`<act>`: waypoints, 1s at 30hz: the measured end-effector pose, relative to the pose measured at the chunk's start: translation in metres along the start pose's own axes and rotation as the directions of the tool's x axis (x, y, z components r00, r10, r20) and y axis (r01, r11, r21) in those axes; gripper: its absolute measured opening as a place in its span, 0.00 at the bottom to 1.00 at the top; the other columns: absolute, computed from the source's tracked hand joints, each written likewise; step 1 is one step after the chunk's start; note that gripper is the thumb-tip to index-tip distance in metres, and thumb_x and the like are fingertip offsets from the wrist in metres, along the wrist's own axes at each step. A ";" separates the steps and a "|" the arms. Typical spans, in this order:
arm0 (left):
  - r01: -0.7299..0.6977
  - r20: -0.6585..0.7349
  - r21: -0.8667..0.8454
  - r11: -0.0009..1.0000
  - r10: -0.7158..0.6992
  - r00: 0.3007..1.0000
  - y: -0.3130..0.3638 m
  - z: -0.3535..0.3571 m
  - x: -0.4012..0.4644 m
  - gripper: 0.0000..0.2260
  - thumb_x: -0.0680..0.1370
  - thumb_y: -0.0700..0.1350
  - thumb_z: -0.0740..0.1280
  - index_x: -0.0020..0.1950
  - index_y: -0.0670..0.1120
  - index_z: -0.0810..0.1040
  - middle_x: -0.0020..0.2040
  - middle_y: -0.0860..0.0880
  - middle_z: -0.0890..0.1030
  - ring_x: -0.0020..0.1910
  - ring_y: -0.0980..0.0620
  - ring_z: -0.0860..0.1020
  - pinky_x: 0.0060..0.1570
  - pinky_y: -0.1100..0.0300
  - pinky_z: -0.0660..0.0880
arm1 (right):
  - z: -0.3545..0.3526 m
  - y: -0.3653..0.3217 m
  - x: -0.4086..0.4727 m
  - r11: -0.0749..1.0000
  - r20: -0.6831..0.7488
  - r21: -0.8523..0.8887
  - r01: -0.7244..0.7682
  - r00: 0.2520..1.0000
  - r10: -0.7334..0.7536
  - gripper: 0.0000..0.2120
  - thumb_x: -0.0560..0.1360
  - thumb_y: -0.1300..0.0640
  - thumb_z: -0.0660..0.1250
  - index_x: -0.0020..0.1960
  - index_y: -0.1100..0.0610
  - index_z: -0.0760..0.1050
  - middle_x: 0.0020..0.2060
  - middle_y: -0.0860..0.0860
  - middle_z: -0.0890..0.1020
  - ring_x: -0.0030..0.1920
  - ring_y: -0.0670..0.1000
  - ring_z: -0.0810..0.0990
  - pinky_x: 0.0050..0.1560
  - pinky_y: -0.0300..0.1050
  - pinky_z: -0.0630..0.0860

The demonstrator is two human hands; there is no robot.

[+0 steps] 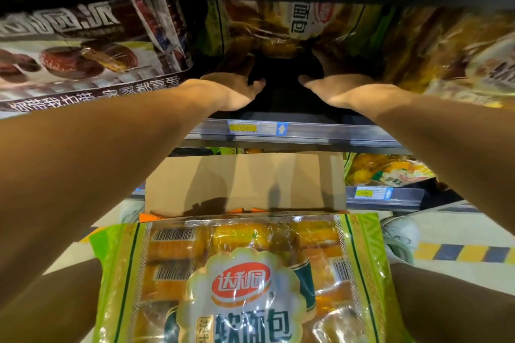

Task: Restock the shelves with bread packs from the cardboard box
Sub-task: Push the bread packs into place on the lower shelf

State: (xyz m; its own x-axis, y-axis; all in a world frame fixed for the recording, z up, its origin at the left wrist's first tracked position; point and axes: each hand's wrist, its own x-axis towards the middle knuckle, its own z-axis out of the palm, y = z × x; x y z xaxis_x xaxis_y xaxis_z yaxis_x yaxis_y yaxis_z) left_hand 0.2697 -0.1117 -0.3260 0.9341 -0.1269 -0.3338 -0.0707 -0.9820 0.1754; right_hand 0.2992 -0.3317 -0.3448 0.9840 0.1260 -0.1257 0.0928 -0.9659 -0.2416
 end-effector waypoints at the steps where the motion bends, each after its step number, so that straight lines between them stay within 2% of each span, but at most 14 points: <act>1: 0.004 0.001 -0.003 1.000 -0.004 1.000 0.000 -0.001 -0.003 0.29 0.84 0.63 0.47 0.82 0.55 0.44 0.83 0.49 0.47 0.81 0.44 0.51 0.76 0.50 0.54 | 0.000 0.000 -0.003 1.000 -0.003 0.008 0.003 1.000 -0.003 0.34 0.81 0.38 0.58 0.81 0.47 0.51 0.81 0.48 0.50 0.80 0.55 0.51 0.77 0.56 0.53; 5: 0.002 -0.055 0.028 1.000 -0.001 0.998 -0.003 -0.008 -0.026 0.28 0.84 0.62 0.50 0.80 0.51 0.57 0.76 0.41 0.67 0.73 0.39 0.66 0.69 0.48 0.64 | -0.009 -0.003 -0.030 0.999 0.051 0.017 -0.047 0.998 0.046 0.33 0.81 0.35 0.56 0.81 0.43 0.49 0.80 0.51 0.58 0.76 0.60 0.63 0.71 0.56 0.66; 7: -0.016 -0.115 0.071 0.997 0.025 0.993 -0.005 -0.010 -0.048 0.27 0.84 0.61 0.51 0.79 0.48 0.60 0.72 0.38 0.70 0.70 0.37 0.69 0.67 0.48 0.66 | -0.016 -0.006 -0.052 0.998 0.065 0.027 -0.057 0.996 0.055 0.33 0.81 0.35 0.55 0.81 0.42 0.50 0.78 0.54 0.63 0.74 0.61 0.65 0.70 0.56 0.68; 9: -0.078 -0.161 0.084 0.993 0.091 0.983 -0.008 -0.011 -0.074 0.27 0.84 0.60 0.53 0.79 0.46 0.61 0.73 0.38 0.69 0.71 0.36 0.67 0.68 0.46 0.65 | -0.024 -0.010 -0.078 1.000 0.034 0.031 0.001 0.999 -0.002 0.33 0.81 0.36 0.56 0.81 0.45 0.52 0.77 0.56 0.65 0.75 0.61 0.64 0.71 0.56 0.67; 12: -0.183 -0.241 0.115 0.976 0.206 0.948 -0.019 -0.012 -0.112 0.27 0.83 0.59 0.56 0.79 0.46 0.62 0.77 0.40 0.65 0.74 0.36 0.63 0.72 0.44 0.62 | -0.035 -0.016 -0.117 0.990 -0.023 0.065 0.124 0.992 -0.123 0.33 0.80 0.37 0.59 0.80 0.50 0.59 0.77 0.54 0.66 0.76 0.58 0.64 0.74 0.56 0.65; 15: -0.228 -0.283 0.091 0.969 0.244 0.927 -0.032 -0.008 -0.153 0.29 0.82 0.60 0.58 0.77 0.43 0.67 0.76 0.40 0.66 0.75 0.39 0.62 0.74 0.45 0.60 | -0.040 -0.023 -0.157 0.973 -0.030 0.162 0.166 0.986 -0.163 0.33 0.80 0.39 0.62 0.79 0.52 0.61 0.76 0.53 0.66 0.76 0.55 0.64 0.74 0.55 0.65; 17: -0.229 -0.290 0.051 0.972 0.233 0.928 -0.040 -0.003 -0.183 0.31 0.80 0.61 0.58 0.75 0.41 0.69 0.75 0.39 0.68 0.75 0.39 0.63 0.74 0.46 0.61 | -0.040 -0.029 -0.185 0.963 -0.023 0.205 0.177 0.984 -0.176 0.32 0.80 0.40 0.62 0.79 0.52 0.61 0.76 0.53 0.66 0.76 0.55 0.64 0.74 0.54 0.64; 20: -0.198 -0.257 -0.040 0.979 0.181 0.949 -0.051 0.009 -0.227 0.29 0.81 0.58 0.61 0.77 0.41 0.67 0.76 0.39 0.67 0.75 0.38 0.63 0.74 0.47 0.59 | -0.039 -0.033 -0.225 0.961 0.005 0.234 0.150 0.988 -0.156 0.31 0.81 0.40 0.62 0.79 0.53 0.62 0.76 0.53 0.67 0.75 0.55 0.66 0.73 0.50 0.63; 26: -0.077 -0.236 -0.173 0.982 0.035 0.971 -0.068 0.049 -0.283 0.33 0.80 0.63 0.59 0.79 0.46 0.61 0.78 0.43 0.62 0.76 0.39 0.59 0.74 0.44 0.58 | -0.017 -0.019 -0.283 0.977 0.111 0.213 0.008 0.993 -0.032 0.34 0.80 0.36 0.58 0.80 0.52 0.59 0.77 0.53 0.64 0.75 0.56 0.65 0.73 0.55 0.64; 30: -0.029 -0.245 -0.281 0.959 -0.042 0.969 -0.069 0.065 -0.304 0.33 0.81 0.60 0.62 0.80 0.45 0.59 0.79 0.44 0.59 0.78 0.42 0.55 0.75 0.47 0.55 | -0.007 -0.010 -0.304 0.960 0.171 0.268 -0.087 0.984 0.041 0.37 0.79 0.33 0.57 0.81 0.50 0.54 0.79 0.53 0.60 0.77 0.57 0.61 0.74 0.57 0.62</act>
State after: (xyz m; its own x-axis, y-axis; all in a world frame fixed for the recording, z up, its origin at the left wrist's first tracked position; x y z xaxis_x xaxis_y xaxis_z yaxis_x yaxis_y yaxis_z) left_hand -0.0321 -0.0143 -0.2968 0.9934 -0.0469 -0.1042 0.0035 -0.8989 0.4381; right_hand 0.0005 -0.3615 -0.2975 0.9467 0.1228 -0.2980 -0.0368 -0.8774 -0.4784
